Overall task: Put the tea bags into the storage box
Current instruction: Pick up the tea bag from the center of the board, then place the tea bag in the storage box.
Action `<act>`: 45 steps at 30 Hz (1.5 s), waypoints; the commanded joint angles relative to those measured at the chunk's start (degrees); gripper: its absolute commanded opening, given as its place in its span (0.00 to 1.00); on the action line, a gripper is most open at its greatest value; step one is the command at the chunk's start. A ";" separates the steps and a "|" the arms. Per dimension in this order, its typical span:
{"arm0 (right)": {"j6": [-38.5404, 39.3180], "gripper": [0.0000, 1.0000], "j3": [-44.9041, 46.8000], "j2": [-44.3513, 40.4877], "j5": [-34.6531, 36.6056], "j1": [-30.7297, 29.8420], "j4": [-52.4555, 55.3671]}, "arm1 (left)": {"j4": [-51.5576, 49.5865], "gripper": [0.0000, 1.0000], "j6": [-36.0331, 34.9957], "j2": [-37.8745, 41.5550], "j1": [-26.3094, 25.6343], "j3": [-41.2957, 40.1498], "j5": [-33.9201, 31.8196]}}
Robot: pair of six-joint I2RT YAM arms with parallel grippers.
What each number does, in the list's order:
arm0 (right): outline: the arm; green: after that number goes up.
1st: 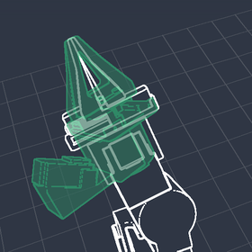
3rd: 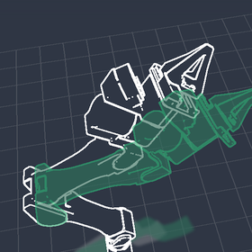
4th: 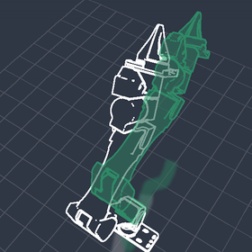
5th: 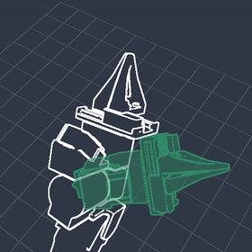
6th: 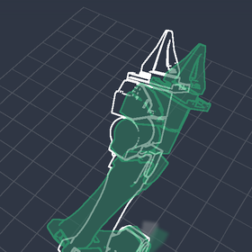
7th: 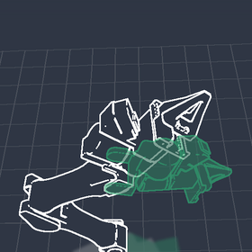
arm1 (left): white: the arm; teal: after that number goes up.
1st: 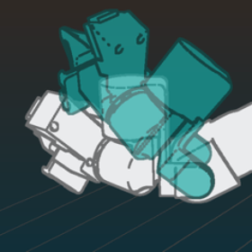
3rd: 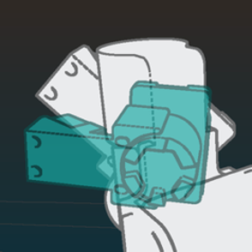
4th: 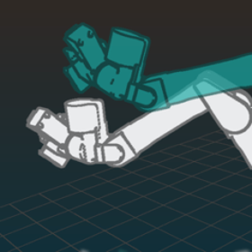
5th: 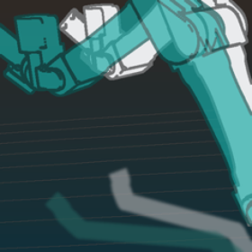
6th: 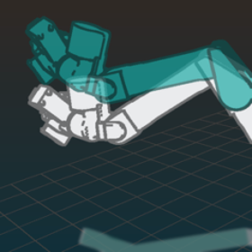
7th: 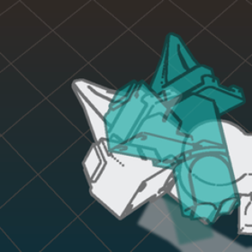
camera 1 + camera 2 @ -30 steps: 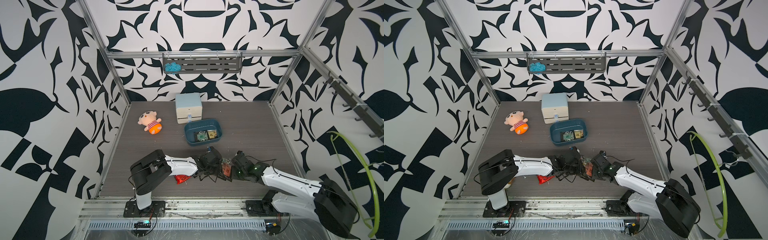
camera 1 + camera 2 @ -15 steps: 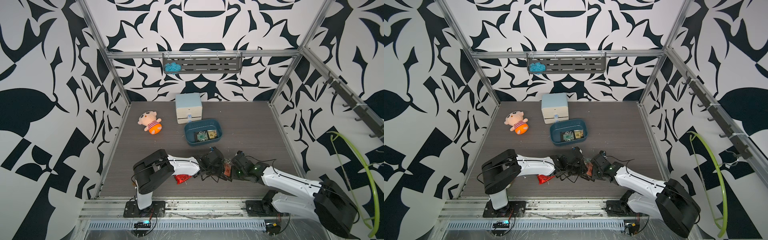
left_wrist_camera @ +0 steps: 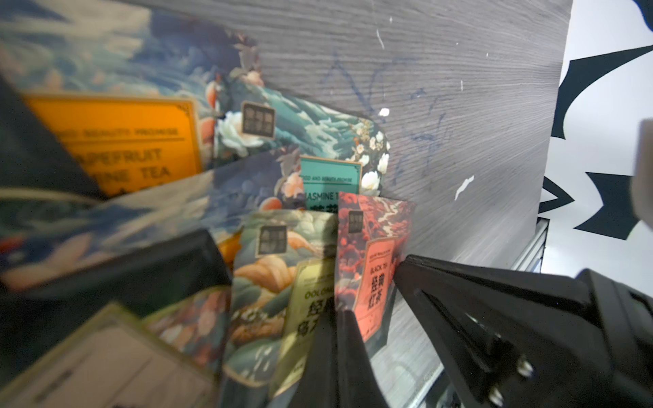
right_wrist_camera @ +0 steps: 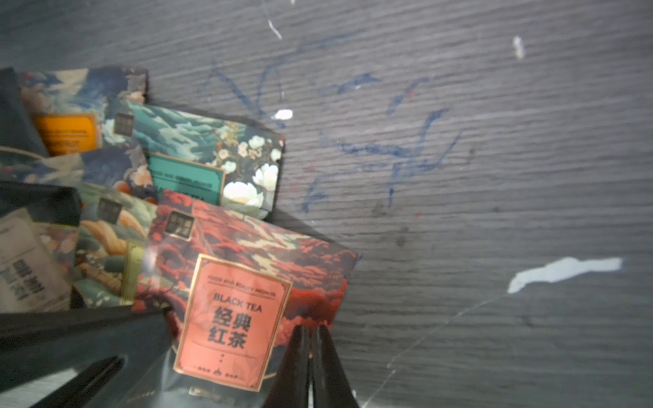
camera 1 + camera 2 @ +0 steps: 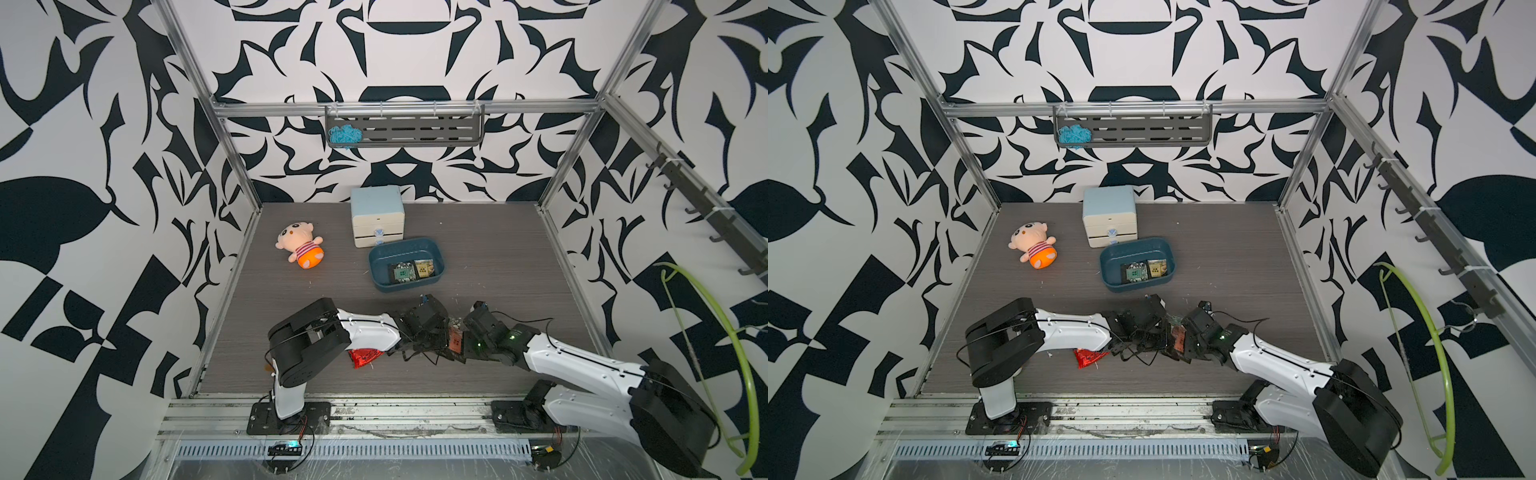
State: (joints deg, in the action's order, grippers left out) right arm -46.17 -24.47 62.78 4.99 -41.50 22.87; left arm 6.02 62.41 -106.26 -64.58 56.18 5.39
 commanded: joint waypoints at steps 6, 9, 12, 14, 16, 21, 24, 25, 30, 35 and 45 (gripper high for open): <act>9.12 0.22 -6.25 -9.90 9.52 -0.21 3.66 | 3.24 0.00 1.30 5.72 -0.19 -4.19 1.38; 11.22 0.27 -6.73 -11.07 10.81 1.25 -0.38 | 4.46 0.00 1.90 7.96 -0.20 -5.78 1.92; 13.57 0.31 -7.30 -8.60 8.33 5.75 -4.95 | 4.06 0.00 2.01 11.01 -0.20 -6.90 1.34; 15.45 0.31 -7.61 -5.69 3.45 9.95 -8.41 | 2.17 0.00 1.55 12.99 -0.18 -7.10 0.27; 16.49 0.31 -7.05 -2.94 -2.08 14.07 -12.72 | -0.31 0.00 1.09 15.47 -0.26 -7.29 -0.76; 16.41 0.32 -3.36 -0.06 -8.36 16.91 -21.02 | -8.33 0.00 -1.53 23.69 -0.46 -6.91 -4.85; 12.63 0.31 2.46 -1.18 -9.42 16.97 -29.03 | -16.81 0.00 -4.84 28.55 -0.46 -4.36 -9.51; 13.80 0.31 2.64 -1.88 -9.73 17.02 -28.13 | -19.44 0.00 -6.06 29.64 -0.46 -3.19 -11.22; 15.92 0.30 3.78 -6.07 -5.73 16.97 -25.57 | -26.90 0.00 -12.73 32.75 0.56 1.65 -22.18; 15.41 0.30 5.09 -6.63 -4.29 16.98 -26.65 | -27.58 0.00 -15.83 29.45 7.08 6.88 -22.47; 15.85 0.29 3.63 -3.22 -5.41 16.97 -26.87 | -26.14 0.00 -19.52 15.80 18.83 16.78 -16.85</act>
State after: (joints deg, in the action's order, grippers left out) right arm -31.24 -20.16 59.70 -0.82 -24.67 -2.22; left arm -18.98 45.19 -87.85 -47.57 70.08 -13.26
